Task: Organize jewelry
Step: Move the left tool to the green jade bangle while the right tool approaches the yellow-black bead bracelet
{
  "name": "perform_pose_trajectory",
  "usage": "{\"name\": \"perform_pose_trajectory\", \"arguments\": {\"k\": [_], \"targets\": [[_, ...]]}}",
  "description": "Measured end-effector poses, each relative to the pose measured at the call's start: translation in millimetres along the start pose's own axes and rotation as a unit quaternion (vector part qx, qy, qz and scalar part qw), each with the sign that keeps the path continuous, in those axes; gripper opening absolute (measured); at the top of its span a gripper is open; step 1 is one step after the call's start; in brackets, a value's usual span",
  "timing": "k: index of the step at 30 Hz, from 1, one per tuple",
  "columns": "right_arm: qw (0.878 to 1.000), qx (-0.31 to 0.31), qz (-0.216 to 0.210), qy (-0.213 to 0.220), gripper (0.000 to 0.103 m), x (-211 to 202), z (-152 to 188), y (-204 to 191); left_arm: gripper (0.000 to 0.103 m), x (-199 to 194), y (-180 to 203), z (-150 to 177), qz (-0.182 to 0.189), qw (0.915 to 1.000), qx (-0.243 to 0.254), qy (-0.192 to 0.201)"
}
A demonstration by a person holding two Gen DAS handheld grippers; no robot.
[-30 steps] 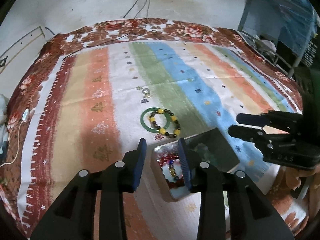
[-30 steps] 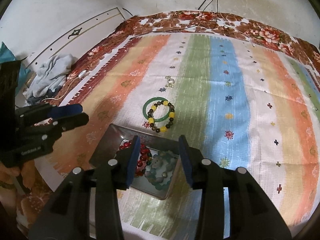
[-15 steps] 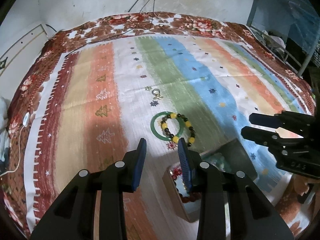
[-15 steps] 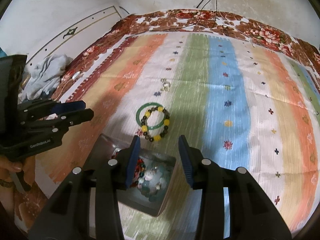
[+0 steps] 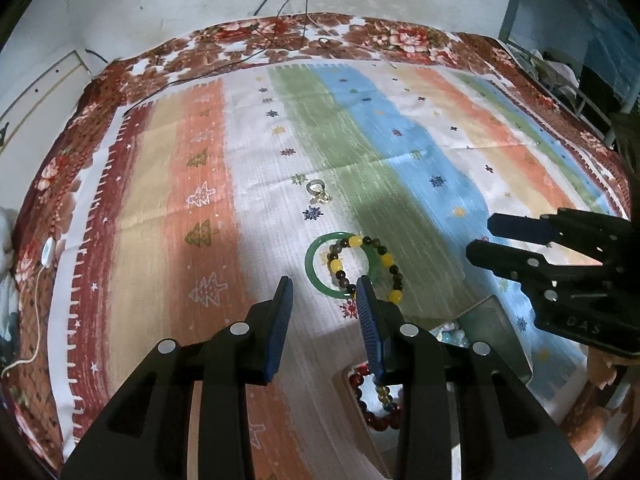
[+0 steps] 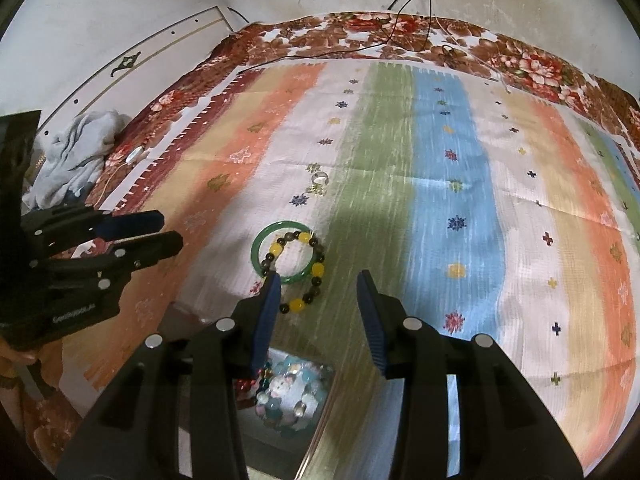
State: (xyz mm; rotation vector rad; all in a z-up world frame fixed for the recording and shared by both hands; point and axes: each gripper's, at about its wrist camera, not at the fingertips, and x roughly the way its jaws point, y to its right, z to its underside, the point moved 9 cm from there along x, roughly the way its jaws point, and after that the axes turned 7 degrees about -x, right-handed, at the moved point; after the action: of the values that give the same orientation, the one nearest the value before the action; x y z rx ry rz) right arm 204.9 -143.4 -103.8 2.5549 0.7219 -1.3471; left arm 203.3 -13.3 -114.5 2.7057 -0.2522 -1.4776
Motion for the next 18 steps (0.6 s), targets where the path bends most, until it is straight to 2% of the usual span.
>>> {"name": "perform_pose_trajectory", "arguments": {"k": [6, 14, 18], "targets": [[1.0, -0.002, -0.001, -0.011, 0.041, 14.9, -8.0, 3.5, 0.033, 9.6, -2.1, -6.4, -0.005, 1.0, 0.003, -0.007], [0.999, -0.009, -0.015, -0.037, 0.041, 33.2, -11.2, 3.9, 0.033, 38.7, -9.4, -12.4, -0.02, 0.9991, 0.009, -0.037], [0.998, -0.015, -0.03, -0.056, 0.041, 44.1, -10.9, 1.6, 0.035, 55.6, -9.9, -10.8, 0.012, 0.9971, -0.012, -0.074]]}}
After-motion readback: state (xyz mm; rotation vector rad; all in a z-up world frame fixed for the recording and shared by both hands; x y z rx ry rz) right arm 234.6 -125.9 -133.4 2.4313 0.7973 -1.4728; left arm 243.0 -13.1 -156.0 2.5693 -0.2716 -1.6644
